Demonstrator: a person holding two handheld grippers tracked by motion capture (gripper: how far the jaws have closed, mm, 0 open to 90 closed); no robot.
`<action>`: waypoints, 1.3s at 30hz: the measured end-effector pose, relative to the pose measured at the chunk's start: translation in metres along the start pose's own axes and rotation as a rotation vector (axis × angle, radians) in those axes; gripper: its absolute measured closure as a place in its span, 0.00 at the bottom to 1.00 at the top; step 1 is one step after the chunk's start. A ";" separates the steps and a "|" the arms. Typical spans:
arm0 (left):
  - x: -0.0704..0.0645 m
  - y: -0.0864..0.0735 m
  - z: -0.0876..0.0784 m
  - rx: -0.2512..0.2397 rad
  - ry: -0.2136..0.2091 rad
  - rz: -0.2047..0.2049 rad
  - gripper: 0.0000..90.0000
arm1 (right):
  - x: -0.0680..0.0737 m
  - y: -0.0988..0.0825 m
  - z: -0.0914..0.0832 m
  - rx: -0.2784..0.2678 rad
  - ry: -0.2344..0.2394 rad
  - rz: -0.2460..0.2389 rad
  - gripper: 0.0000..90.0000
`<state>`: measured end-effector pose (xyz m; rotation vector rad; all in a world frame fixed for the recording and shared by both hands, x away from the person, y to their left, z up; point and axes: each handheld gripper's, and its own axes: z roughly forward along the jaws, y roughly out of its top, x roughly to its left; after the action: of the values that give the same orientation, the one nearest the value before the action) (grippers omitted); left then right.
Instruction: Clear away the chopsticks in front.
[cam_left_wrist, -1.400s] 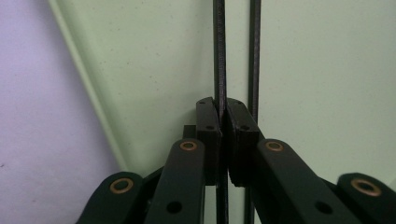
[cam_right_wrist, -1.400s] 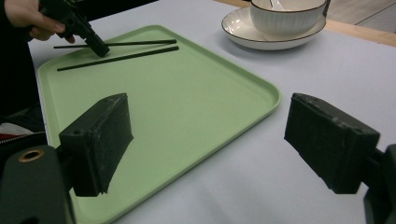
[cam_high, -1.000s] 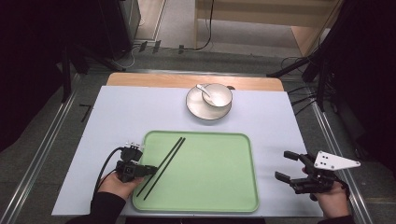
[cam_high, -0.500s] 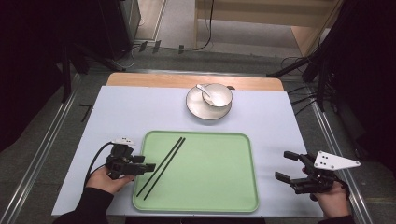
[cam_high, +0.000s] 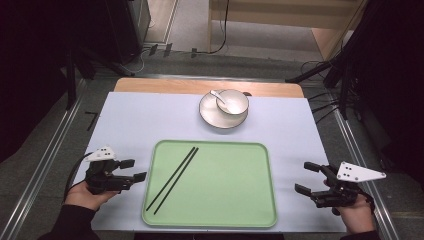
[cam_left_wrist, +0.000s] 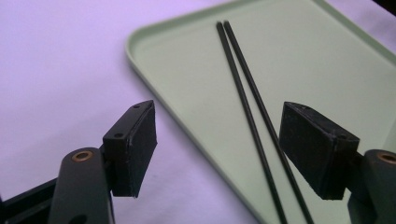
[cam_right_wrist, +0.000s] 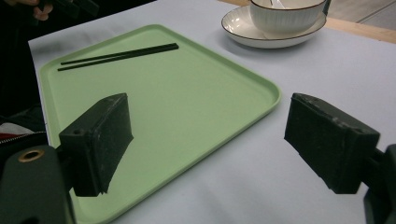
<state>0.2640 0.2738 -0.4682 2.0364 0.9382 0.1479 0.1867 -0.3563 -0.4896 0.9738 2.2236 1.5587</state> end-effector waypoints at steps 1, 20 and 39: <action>0.001 -0.001 -0.003 -0.014 0.002 0.010 0.31 | 0.000 0.000 0.000 0.000 0.000 0.001 0.17; 0.015 -0.013 -0.029 -0.173 0.020 0.089 0.27 | -0.001 0.000 -0.001 -0.015 0.000 0.001 0.17; 0.013 -0.013 -0.025 -0.150 0.017 0.098 0.27 | -0.001 0.000 -0.001 -0.010 0.002 0.002 0.17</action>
<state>0.2555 0.3037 -0.4658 1.9448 0.8127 0.2808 0.1868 -0.3570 -0.4894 0.9726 2.2144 1.5705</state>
